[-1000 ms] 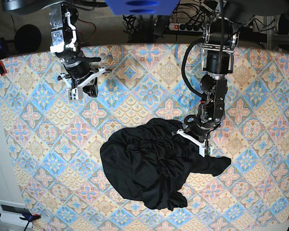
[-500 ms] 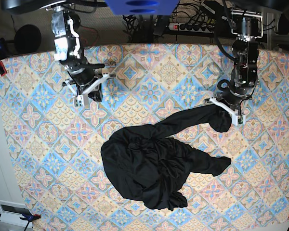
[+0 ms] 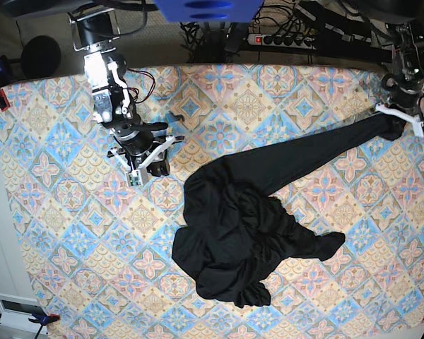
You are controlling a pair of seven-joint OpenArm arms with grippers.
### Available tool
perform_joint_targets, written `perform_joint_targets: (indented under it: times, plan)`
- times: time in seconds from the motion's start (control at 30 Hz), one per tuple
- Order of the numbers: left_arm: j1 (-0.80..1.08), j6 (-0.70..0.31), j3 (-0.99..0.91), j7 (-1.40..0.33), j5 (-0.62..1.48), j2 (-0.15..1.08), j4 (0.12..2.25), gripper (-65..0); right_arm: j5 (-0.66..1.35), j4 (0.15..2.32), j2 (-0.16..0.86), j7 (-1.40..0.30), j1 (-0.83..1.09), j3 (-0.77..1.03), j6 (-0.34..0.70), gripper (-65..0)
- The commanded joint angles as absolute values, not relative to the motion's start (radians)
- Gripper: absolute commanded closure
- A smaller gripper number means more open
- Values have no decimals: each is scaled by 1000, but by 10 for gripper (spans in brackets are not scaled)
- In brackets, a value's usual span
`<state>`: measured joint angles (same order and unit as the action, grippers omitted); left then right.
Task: Layout the t-shirt on the table in an organized manner, then fold the t-shirt properly
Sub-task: 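Pull the grasped shirt edge away from the heap with the left gripper, then lower the right gripper onto the shirt heap and grasp the fabric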
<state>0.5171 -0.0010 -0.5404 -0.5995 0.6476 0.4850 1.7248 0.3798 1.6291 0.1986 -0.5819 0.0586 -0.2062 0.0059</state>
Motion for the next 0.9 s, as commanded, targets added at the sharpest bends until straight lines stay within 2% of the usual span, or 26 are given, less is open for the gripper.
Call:
perform_joint_targets:
  times: [0.0, 0.27, 0.37, 0.53, 0.77, 0.87]
  plan:
    - [518, -7, -578, -572, 647, 507, 1741, 0, 386, 1626, 203, -567, 28, -202, 7, -112]
    - [518, -7, -756, -578, 639, 506, 1721, 0, 389, 1515, 202, -567, -93, -239, 7, -115]
    - [510, -7, -814, -578, 639, 506, 1689, 0, 389, 1483, 173, -567, -127, -271, 7, -115]
    - [510, -7, -849, -578, 639, 506, 1647, 0, 389, 1440, 151, -567, -176, -320, 7, -118]
    - [518, -7, -851, -578, 639, 504, 1621, 0, 389, 1331, 110, -568, -257, -360, 7, -218]
    - [518, -7, -849, -578, 639, 504, 1620, 0, 389, 1293, 93, -573, -285, -360, 7, -239]
